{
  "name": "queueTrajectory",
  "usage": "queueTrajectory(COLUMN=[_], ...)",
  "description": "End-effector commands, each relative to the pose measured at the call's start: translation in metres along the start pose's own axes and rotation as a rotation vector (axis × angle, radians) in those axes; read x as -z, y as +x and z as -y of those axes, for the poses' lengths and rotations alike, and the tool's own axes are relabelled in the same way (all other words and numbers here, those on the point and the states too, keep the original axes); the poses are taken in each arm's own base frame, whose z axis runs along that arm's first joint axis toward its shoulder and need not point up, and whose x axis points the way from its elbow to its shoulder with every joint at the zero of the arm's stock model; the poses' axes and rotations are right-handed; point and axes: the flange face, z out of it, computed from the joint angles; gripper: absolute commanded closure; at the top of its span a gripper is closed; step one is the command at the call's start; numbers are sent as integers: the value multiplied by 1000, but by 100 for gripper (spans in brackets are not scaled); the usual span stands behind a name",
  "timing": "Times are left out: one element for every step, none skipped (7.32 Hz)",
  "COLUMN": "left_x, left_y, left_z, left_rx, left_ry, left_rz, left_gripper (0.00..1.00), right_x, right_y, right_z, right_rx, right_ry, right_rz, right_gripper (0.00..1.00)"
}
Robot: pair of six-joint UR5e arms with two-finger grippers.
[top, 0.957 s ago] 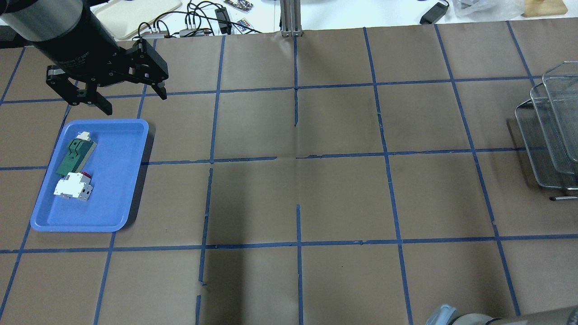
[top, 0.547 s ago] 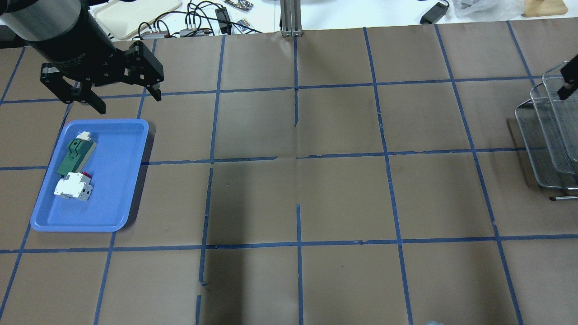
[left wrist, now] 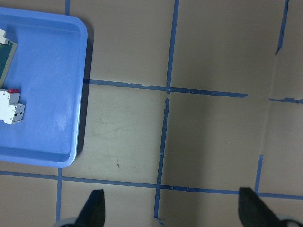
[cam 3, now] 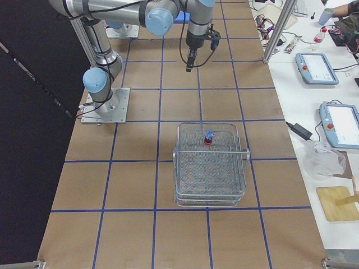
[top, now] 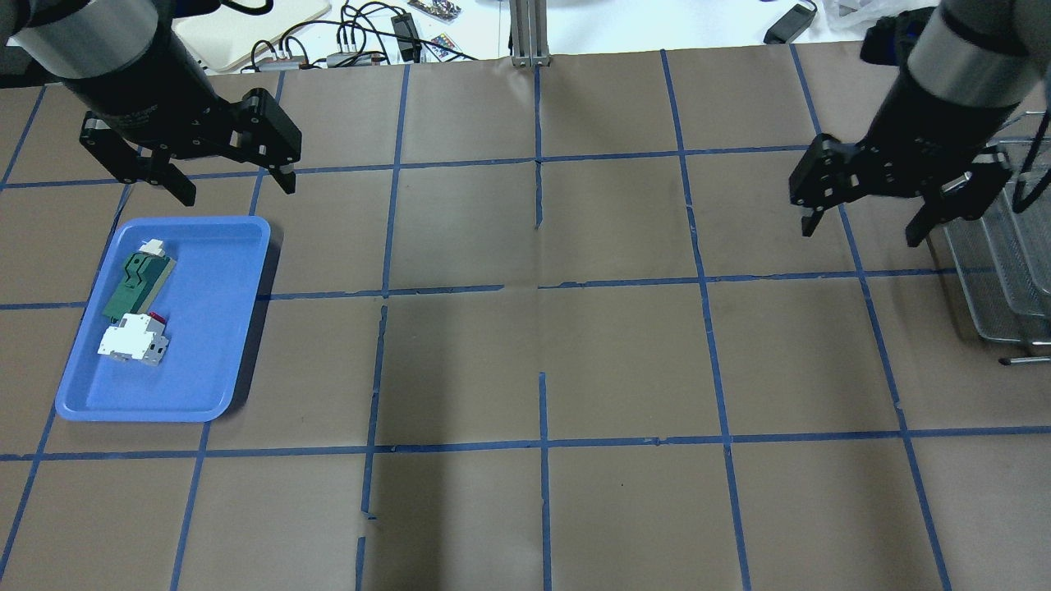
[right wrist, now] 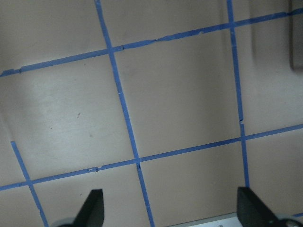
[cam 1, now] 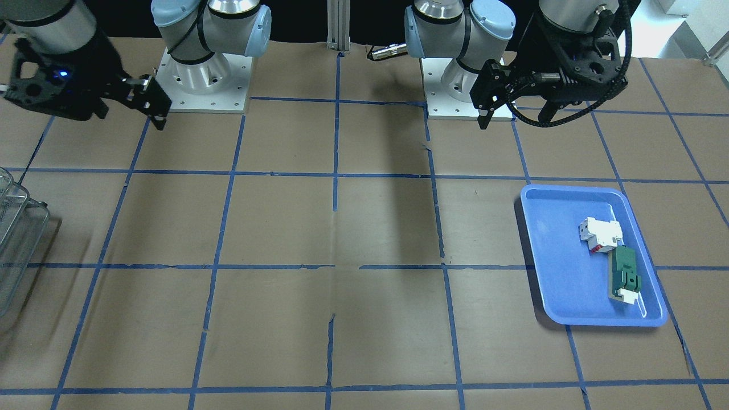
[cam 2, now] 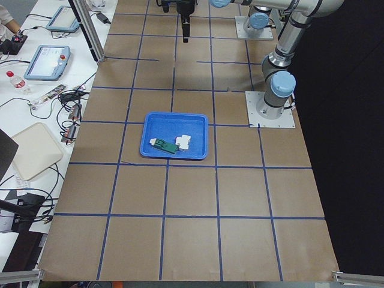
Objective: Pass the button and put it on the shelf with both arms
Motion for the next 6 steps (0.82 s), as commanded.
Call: queueTrajectory(left_x=[0,0,0,0,0,0], left_y=[0,0,0,0,0,0], left_z=[-1,-1,-1,-1,-1,-1], left_rx=[-10,-10,-10,-10,-10,-10], left_ry=[1,1,1,1,1,1], left_rz=[-1,-1,-1,-3,-3,-3], left_gripper=[0,0,0,0,0,0], right_x=[1,2,2,4,5,6], right_y=[-26,-31,-40,-40,-40,-39], right_z=[-29,-36,-41,-42,-42,-41], right_rx=[1,20,32,35,35,35], right_ry=[35,30,30,38,44,50], right_rz=[38,42,39,41,42,34], right_gripper=[0,0,0,0,0,0])
